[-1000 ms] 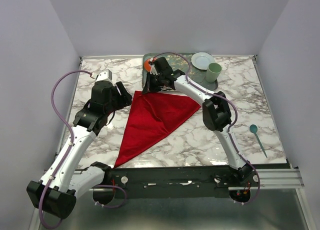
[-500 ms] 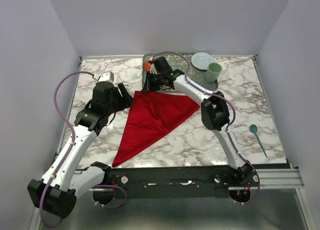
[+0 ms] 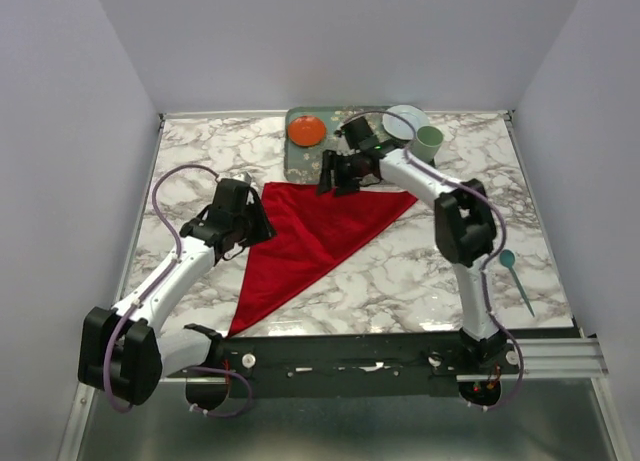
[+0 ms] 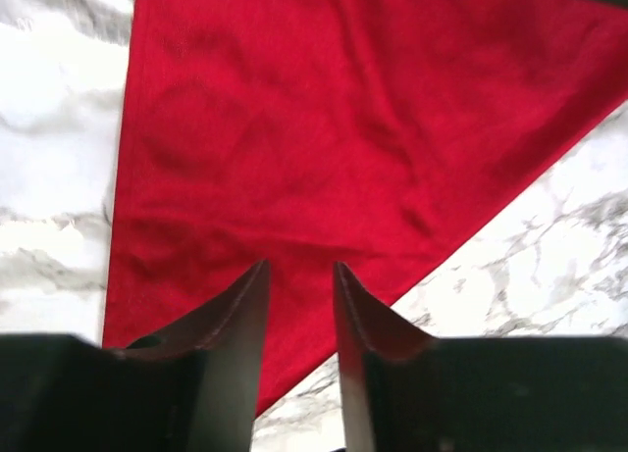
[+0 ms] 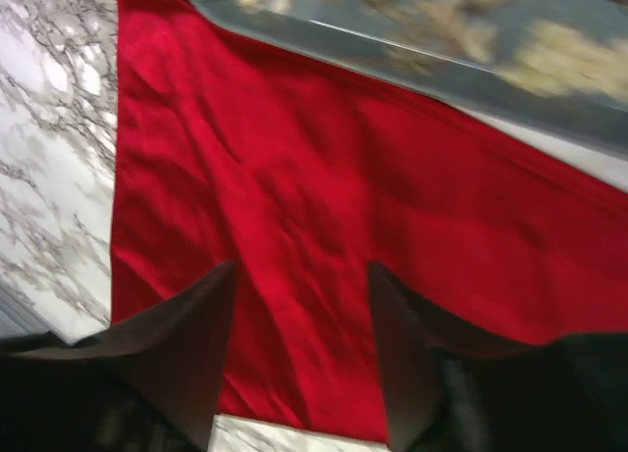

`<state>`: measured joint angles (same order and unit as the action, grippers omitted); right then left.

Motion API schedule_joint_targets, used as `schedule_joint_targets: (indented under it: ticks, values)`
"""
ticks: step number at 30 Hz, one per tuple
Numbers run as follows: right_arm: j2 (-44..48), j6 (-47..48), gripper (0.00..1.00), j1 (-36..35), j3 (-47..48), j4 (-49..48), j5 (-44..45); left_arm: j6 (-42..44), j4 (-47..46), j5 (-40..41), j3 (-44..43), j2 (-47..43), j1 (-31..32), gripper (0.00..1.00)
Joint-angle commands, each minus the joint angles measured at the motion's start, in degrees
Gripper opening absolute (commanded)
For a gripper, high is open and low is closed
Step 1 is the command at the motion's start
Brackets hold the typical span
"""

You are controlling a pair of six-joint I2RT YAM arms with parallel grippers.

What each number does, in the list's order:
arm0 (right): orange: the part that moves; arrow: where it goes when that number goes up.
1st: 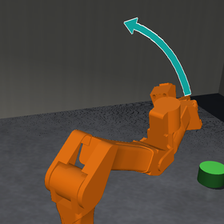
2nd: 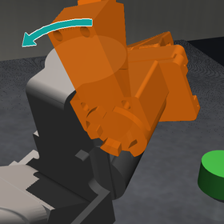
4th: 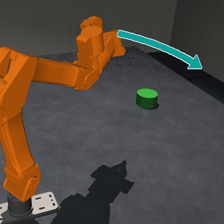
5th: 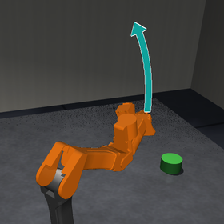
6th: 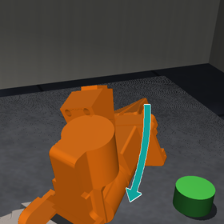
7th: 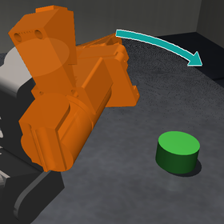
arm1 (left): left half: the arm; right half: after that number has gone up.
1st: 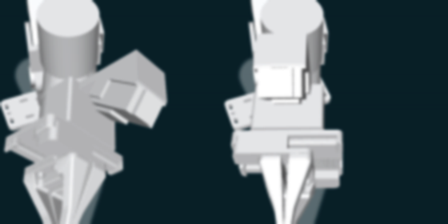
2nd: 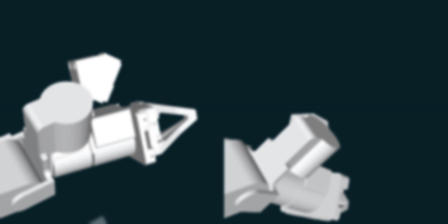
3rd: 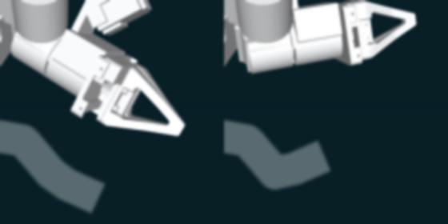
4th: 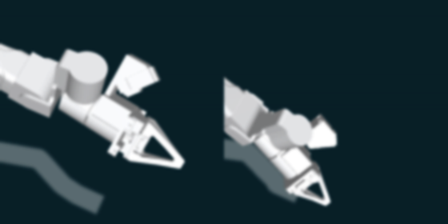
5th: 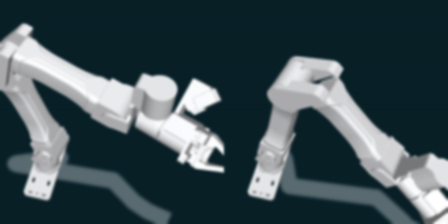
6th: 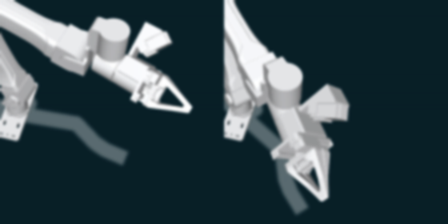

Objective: Fold the napkin, place the utensils inside, and roll it up
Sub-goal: Fold the napkin

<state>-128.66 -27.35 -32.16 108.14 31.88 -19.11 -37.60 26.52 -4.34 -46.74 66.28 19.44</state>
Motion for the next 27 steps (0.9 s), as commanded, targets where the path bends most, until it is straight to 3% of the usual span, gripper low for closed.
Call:
schedule_joint_targets:
  ticks: [1,4,10,21,23,27]
  values:
    - [14.5,3.1,0.54,6.4,-17.0,-1.7,3.8,-3.9,-4.5,-5.5,5.9,1.6,-0.1,0.36]
    - [18.7,4.2,0.43,10.1,-25.1,-5.3,4.5,-4.1,-6.2,-5.6,8.2,3.1,0.5,0.28]
    - [16.5,6.3,0.25,14.9,-27.7,-9.6,3.6,-6.1,-10.6,-5.6,12.5,5.4,3.1,0.18]
    - [14.2,6.1,0.18,21.6,-30.3,-10.5,9.2,-7.3,-13.1,-3.0,17.7,4.9,5.3,0.15]
    - [14.0,6.3,0.11,22.2,-30.9,-10.8,7.4,-7.2,-12.8,-3.0,17.7,4.0,5.4,0.15]
    - [18.3,2.8,0.10,22.2,-34.9,-11.0,9.1,-6.8,-11.4,-3.6,16.5,3.3,5.4,0.15]
